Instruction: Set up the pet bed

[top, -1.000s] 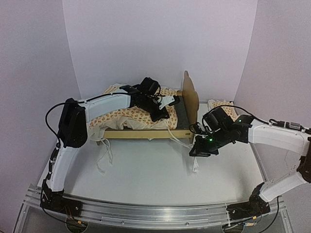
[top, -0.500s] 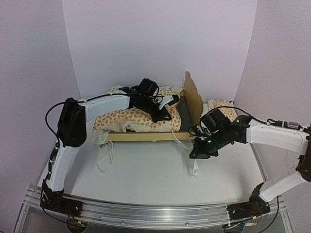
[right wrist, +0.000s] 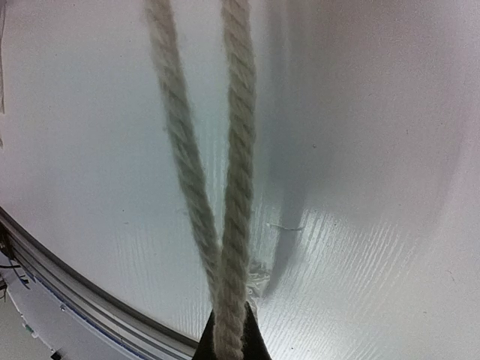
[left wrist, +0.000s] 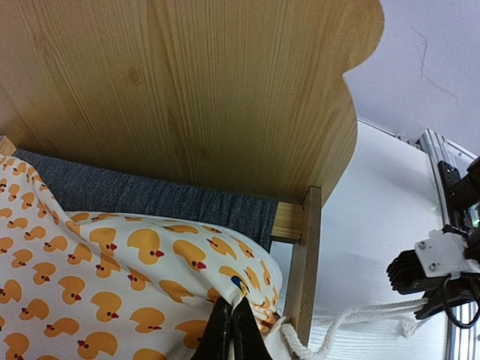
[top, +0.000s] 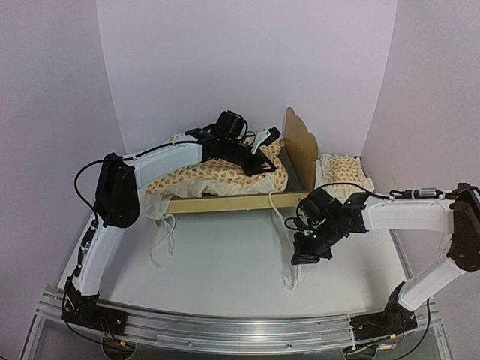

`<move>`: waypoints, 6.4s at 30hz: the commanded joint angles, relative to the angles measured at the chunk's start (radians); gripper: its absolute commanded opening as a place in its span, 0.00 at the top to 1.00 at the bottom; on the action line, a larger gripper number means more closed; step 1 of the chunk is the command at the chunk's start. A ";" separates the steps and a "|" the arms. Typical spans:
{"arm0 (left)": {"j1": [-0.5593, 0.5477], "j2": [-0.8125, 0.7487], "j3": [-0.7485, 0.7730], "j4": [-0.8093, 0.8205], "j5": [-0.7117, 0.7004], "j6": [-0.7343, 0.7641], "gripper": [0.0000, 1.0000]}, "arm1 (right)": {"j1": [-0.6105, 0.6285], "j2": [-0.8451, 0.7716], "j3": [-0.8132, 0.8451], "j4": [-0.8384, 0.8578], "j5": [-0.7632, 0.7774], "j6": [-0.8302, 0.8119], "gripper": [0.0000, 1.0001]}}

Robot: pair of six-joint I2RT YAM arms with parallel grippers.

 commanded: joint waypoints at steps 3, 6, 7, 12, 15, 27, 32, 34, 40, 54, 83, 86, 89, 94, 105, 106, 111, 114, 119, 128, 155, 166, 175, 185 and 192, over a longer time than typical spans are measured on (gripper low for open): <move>0.017 -0.097 0.014 0.213 0.092 -0.012 1.00 | 0.012 0.008 -0.015 0.004 -0.044 0.021 1.00; 0.006 -0.121 -0.112 0.213 0.092 0.003 1.00 | 0.013 0.042 -0.020 0.005 -0.043 0.010 1.00; 0.006 -0.127 -0.143 0.215 0.089 0.007 1.00 | 0.013 0.044 -0.028 0.004 -0.035 0.014 1.00; 0.002 -0.135 -0.231 0.208 0.092 0.051 1.00 | 0.012 0.044 -0.063 -0.017 0.000 0.063 0.93; 0.002 -0.130 -0.242 0.208 0.091 0.058 1.00 | 0.013 0.034 -0.036 -0.063 0.026 0.062 0.73; 0.019 -0.163 -0.058 -0.039 0.067 0.151 0.38 | 0.018 0.068 0.511 -0.220 0.247 -0.128 0.25; 0.084 -0.248 -0.001 -0.318 0.024 0.286 0.28 | -0.072 0.206 0.600 -0.215 0.380 0.040 0.31; 0.109 -0.299 -0.034 -0.430 -0.048 0.369 0.27 | -0.093 0.264 0.647 -0.197 0.409 0.042 0.28; 0.242 -0.507 -0.361 -0.595 -0.192 0.482 0.22 | -0.139 0.423 0.764 -0.125 0.312 0.004 0.19; 0.279 -0.616 -0.877 -0.297 -0.488 0.605 0.35 | -0.211 0.467 0.731 0.051 0.142 -0.065 1.00; 0.405 -0.647 -0.788 -0.461 -0.249 0.671 0.93 | -0.228 0.331 0.798 -0.331 0.406 -0.207 0.92; 0.405 -0.635 -0.771 -0.429 -0.256 0.660 0.59 | -0.227 0.388 0.890 -0.344 0.349 -0.218 0.66; 0.403 -0.645 -0.704 -0.464 -0.174 0.662 0.45 | -0.212 0.363 0.897 -0.357 0.316 -0.220 0.48; 0.388 -0.656 -0.613 -0.589 -0.020 0.721 0.35 | -0.160 0.243 0.807 -0.375 0.283 -0.216 0.21; 0.227 -0.649 -0.521 -0.669 0.122 0.687 0.33 | 0.042 0.053 0.435 -0.390 0.367 0.156 0.54; 0.226 -0.642 -0.518 -0.665 0.134 0.674 0.32 | 0.060 0.064 0.403 -0.372 0.378 0.202 0.59; 0.222 -0.639 -0.540 -0.641 0.141 0.646 0.33 | 0.084 0.111 0.252 -0.174 0.389 0.347 0.65; 0.221 -0.649 -0.558 -0.642 0.142 0.647 0.33 | 0.084 0.186 0.269 -0.141 0.412 0.349 0.57; 0.220 -0.663 -0.578 -0.636 0.142 0.643 0.32 | 0.082 0.299 0.287 -0.043 0.353 0.347 0.56; 0.221 -0.664 -0.579 -0.631 0.141 0.643 0.32 | 0.075 0.446 0.311 -0.017 0.296 0.340 0.75; -0.101 -0.539 -0.734 -0.279 0.441 0.924 0.33 | 0.101 0.071 0.268 -0.028 -0.351 0.176 1.00; -0.165 -0.441 -0.885 0.244 0.397 0.979 0.33 | 0.056 -0.008 0.223 -0.017 -0.340 0.157 1.00; -0.209 -0.351 -0.911 0.487 0.335 0.716 0.44 | 0.046 -0.011 0.240 -0.005 -0.358 0.143 1.00; -0.221 -0.363 -0.885 0.512 0.314 0.582 1.00 | 0.002 -0.058 0.207 -0.009 -0.244 0.177 0.92; -0.210 -0.411 -0.937 0.408 0.280 0.650 1.00 | -0.070 -0.245 0.017 -0.167 0.102 0.334 0.48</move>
